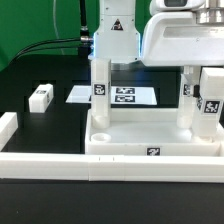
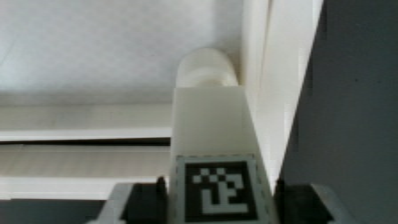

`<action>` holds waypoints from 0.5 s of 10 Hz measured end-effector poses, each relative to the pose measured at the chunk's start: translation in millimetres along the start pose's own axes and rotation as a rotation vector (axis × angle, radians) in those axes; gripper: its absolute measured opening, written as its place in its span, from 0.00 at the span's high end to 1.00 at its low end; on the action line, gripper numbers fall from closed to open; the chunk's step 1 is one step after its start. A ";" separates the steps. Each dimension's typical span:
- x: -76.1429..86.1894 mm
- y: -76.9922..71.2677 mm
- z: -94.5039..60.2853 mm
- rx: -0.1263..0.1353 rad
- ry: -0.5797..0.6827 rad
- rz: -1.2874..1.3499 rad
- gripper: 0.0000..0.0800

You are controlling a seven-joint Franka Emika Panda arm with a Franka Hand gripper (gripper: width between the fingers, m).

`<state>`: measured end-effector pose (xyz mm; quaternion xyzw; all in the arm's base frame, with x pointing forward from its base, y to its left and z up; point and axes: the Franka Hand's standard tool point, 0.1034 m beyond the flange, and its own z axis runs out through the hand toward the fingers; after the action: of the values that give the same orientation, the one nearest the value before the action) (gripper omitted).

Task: Assemble desk

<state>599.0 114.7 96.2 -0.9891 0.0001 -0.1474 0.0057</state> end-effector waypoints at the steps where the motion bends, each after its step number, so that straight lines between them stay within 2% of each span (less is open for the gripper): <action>1: 0.9 -0.2 0.3 0.000 0.008 0.003 0.64; 4: 0.9 0.0 0.6 0.000 0.009 0.005 0.64; 5: 1.1 0.0 0.5 0.000 0.009 0.005 0.33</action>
Offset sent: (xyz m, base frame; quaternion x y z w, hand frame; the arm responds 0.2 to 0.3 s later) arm 0.0000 0.0000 0.0000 0.0000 0.0000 0.0000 1.0000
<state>600.2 114.8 96.0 -0.9884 0.0028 -0.1517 0.0062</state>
